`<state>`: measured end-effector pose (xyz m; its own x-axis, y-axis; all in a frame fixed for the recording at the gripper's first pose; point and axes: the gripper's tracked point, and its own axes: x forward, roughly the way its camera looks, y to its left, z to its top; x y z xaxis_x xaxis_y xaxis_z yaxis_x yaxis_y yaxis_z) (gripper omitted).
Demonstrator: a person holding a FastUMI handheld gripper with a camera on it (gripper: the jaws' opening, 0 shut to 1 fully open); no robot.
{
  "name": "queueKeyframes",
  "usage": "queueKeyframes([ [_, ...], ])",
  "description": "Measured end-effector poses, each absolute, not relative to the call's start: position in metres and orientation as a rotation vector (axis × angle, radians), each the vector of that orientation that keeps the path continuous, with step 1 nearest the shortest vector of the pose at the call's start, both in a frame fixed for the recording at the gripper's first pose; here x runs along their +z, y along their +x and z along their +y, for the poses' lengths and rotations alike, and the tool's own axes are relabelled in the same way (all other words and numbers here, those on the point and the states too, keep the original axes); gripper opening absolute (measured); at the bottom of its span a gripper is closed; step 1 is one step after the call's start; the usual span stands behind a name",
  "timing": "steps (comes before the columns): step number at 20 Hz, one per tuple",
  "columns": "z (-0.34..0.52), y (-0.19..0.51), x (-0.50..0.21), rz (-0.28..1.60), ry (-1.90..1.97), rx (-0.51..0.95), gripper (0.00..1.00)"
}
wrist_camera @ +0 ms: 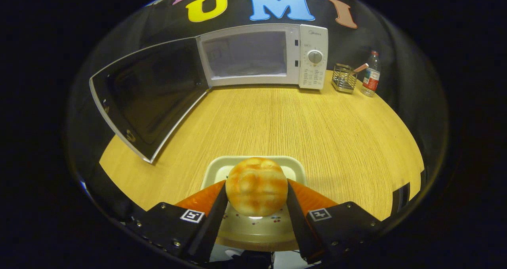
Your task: Open the microwave, put the food inside, and close the microwave door.
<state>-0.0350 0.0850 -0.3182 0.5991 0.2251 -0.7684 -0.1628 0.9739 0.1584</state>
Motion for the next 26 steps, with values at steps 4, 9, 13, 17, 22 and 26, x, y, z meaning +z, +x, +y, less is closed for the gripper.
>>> queueKeyframes([
  [4, 0.100, 0.008, -0.285, 0.807, 0.115, 0.253, 0.80],
  [9, 0.122, 0.065, -0.249, 0.688, 0.196, 0.283, 0.80],
  [13, 0.134, 0.110, -0.234, 0.609, 0.254, 0.276, 0.80],
  [17, 0.150, 0.152, -0.229, 0.569, 0.381, 0.273, 0.80],
  [22, 0.162, 0.198, -0.242, 0.548, 0.501, 0.246, 0.80],
  [26, 0.171, 0.228, -0.257, 0.546, 0.563, 0.222, 0.80],
])
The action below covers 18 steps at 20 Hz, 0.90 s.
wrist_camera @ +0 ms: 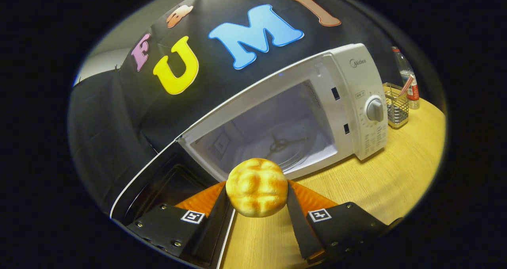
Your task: Open the microwave, put the food inside, and close the microwave door.
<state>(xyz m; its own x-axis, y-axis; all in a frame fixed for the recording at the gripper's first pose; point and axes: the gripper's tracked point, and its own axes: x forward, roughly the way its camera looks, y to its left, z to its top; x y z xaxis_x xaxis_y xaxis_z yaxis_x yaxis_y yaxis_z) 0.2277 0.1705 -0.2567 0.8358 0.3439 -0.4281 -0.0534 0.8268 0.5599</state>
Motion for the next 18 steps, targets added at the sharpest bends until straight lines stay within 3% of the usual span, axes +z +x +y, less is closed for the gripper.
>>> queueKeyframes([
  [18, 0.178, 0.346, -0.323, 0.496, 0.633, 0.019, 0.80],
])
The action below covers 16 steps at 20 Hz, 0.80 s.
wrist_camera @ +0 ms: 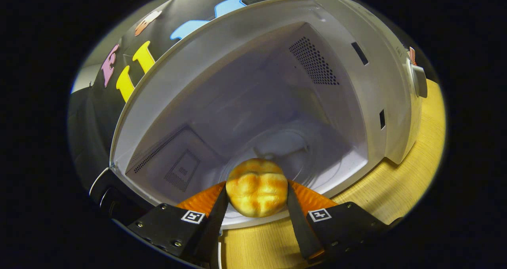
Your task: Open the microwave, put the food inside, and close the microwave door.
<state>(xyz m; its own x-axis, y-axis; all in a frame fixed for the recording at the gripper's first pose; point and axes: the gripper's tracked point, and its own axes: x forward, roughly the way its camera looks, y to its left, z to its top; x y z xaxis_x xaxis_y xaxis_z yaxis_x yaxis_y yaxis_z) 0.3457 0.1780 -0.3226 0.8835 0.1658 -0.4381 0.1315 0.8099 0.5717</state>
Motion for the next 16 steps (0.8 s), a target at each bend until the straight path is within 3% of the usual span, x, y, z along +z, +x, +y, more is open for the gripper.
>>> queueKeyframes([
  [3, 0.181, 0.350, -0.323, 0.483, 0.596, 0.001, 0.82],
  [7, 0.181, 0.346, -0.311, 0.448, 0.525, -0.006, 0.98],
  [16, 0.169, 0.288, -0.252, 0.396, 0.366, 0.104, 0.97],
])
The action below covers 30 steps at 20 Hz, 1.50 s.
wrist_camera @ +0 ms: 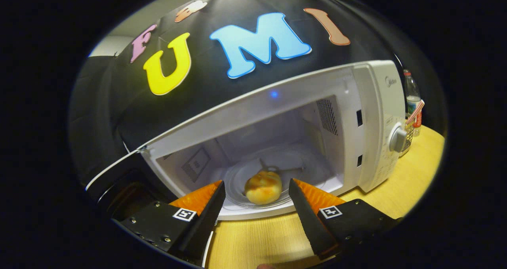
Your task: Open the microwave, put the food inside, and close the microwave door.
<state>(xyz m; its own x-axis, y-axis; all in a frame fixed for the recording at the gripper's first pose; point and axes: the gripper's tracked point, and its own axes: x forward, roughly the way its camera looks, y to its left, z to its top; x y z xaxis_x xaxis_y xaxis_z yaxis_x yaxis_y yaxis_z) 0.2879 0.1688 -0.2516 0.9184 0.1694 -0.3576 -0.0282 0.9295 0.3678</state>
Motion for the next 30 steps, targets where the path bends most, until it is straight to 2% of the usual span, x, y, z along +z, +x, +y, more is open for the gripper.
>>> queueKeyframes([
  [14, 0.162, 0.136, -0.123, 0.244, 0.169, 0.276, 0.97],
  [30, 0.309, -0.032, -0.067, 0.178, 0.080, 0.668, 0.97],
])
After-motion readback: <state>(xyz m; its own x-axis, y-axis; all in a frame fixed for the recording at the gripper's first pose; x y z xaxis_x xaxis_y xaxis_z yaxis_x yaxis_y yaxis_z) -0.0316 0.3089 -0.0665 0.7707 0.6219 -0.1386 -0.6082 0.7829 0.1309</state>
